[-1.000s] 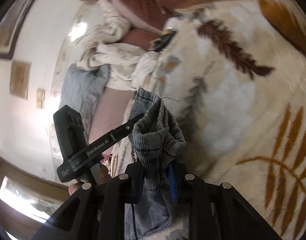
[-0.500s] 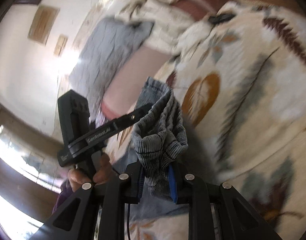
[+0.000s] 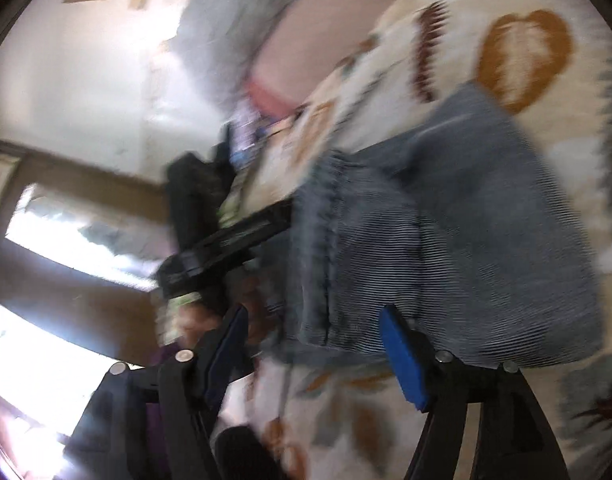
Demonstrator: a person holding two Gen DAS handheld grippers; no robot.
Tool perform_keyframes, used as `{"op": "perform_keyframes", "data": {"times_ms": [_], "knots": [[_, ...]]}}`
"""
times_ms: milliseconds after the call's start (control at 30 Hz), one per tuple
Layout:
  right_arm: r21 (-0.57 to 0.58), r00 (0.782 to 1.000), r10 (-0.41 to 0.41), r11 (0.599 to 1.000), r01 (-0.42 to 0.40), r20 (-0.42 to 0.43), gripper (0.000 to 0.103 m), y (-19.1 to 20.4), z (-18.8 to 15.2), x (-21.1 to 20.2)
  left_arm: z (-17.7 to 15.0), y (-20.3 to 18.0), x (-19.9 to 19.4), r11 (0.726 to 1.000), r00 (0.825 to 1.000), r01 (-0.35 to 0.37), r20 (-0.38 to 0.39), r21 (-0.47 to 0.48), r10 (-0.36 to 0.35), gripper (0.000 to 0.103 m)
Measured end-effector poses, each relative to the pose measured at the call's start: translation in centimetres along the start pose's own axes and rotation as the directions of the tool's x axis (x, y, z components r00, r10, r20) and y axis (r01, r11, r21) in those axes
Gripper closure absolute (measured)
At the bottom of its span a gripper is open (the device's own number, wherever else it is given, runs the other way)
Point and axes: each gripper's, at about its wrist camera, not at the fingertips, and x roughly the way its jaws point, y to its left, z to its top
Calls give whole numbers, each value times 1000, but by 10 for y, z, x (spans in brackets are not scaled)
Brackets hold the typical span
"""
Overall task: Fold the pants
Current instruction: 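Fold the held leg hem over onto the jeans seat with both grippers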
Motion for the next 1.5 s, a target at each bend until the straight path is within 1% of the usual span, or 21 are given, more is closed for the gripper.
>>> {"op": "perform_keyframes", "data": {"times_ms": [33, 100, 167, 233, 267, 367, 400, 467, 500, 567, 633, 700, 767, 867, 1033, 1100, 1167, 1200, 1267, 1400, 1500], "knots": [[-5, 999, 32, 999, -32, 1, 32, 2, 0, -3, -5, 7, -8, 1000, 1000, -1, 11, -28, 2, 72], [-2, 998, 43, 999, -43, 50, 31, 3, 5, -15, -13, 13, -18, 998, 1000, -1, 28, -55, 3, 72], [24, 994, 46, 999, -49, 99, 30, -3, 9, -26, -21, 10, -26, 998, 999, 15, 40, -66, -12, 72], [67, 989, 10, 998, -20, 146, 30, -10, 12, -34, -27, 0, -27, 998, 999, 19, 38, -63, -16, 72], [103, 986, -32, 995, 15, 165, 30, -17, 13, -37, -29, -6, -25, 998, 999, 23, 33, -66, -21, 72], [193, 983, -92, 979, 60, 160, 29, -34, 20, -31, -27, -18, -18, 991, 998, 66, 30, -113, -63, 71], [224, 983, -101, 972, 64, 154, 29, -41, 19, -29, -25, -19, -18, 988, 996, 86, 33, -128, -83, 69], [256, 983, -103, 965, 61, 154, 29, -47, 18, -28, -20, -25, -17, 980, 992, 125, 39, -158, -120, 60], [268, 982, -110, 961, 65, 155, 29, -50, 19, -28, -18, -28, -17, 978, 991, 132, 47, -164, -126, 55], [291, 981, -129, 953, 83, 142, 29, -55, 17, -28, -12, -37, -15, 979, 991, 128, 57, -159, -120, 51], [330, 985, -116, 942, 68, 127, 29, -65, 18, -24, -7, -45, -9, 985, 996, 85, 38, -149, -80, 51], [363, 987, -99, 931, 48, 124, 29, -72, 19, -22, -7, -48, 2, 988, 999, 38, 0, -152, -38, 51], [390, 989, -81, 921, 27, 124, 30, -77, 19, -23, -12, -48, 12, 989, 999, -30, -47, -142, 23, 51], [408, 991, -61, 913, 7, 118, 30, -81, 19, -22, -25, -44, 25, 984, 986, -142, -107, -109, 131, 51], [375, 988, -34, 927, -24, 147, 29, -73, 19, -32, -35, -44, 27, 980, 976, -189, -119, -62, 180, 53], [346, 984, -47, 938, -15, 170, 29, -66, 20, -37, -34, -51, 27, 972, 965, -233, -130, -21, 228, 53], [329, 980, -57, 944, -8, 188, 29, -62, 21, -41, -34, -61, 28, 956, 949, -287, -118, 61, 293, 53], [324, 979, -53, 946, -14, 196, 29, -61, 21, -42, -36, -61, 30, 949, 943, -303, -115, 86, 311, 53], [319, 980, -37, 947, -27, 195, 29, -59, 22, -40, -37, -60, 34, 943, 938, -321, -108, 90, 330, 53], [319, 985, -29, 947, -27, 168, 29, -57, 21, -34, -35, -57, 37, 943, 938, -330, -98, 53, 333, 53], [338, 989, -42, 941, -9, 143, 29, -62, 18, -31, -33, -60, 27, 942, 938, -334, -81, 30, 336, 57]]}}
